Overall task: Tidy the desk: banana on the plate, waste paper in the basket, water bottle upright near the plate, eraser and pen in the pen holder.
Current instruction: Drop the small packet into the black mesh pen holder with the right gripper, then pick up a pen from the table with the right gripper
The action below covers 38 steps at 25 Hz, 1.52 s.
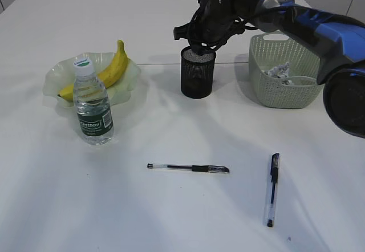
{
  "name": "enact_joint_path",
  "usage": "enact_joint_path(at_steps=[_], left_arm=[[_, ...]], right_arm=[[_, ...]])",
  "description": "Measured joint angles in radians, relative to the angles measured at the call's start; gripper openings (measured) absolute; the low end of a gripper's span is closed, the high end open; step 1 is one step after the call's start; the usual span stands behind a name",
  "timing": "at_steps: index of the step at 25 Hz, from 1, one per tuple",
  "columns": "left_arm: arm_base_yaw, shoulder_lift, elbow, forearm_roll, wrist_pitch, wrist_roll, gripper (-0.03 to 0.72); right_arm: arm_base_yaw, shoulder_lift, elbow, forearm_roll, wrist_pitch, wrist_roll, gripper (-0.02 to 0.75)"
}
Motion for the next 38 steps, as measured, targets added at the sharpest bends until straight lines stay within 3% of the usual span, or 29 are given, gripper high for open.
enact_joint_path(at_steps=[8, 18, 27, 38], left_arm=[[0.000, 0.000, 0.000, 0.000, 0.000, 0.000, 0.453], [0.000, 0.000, 0.000, 0.000, 0.000, -0.002, 0.452], [0.000, 0.000, 0.000, 0.000, 0.000, -0.035, 0.452], [0.000, 0.000, 0.000, 0.000, 0.000, -0.053, 0.452]], right_arm=[[0.000, 0.002, -0.080, 0.012, 0.076, 0.000, 0.305], [-0.028, 0.002, -0.344, 0.005, 0.374, 0.000, 0.305], [-0.032, 0.002, -0.360, 0.114, 0.394, -0.013, 0.305], [-0.032, -0.026, -0.360, 0.121, 0.402, -0.120, 0.305]])
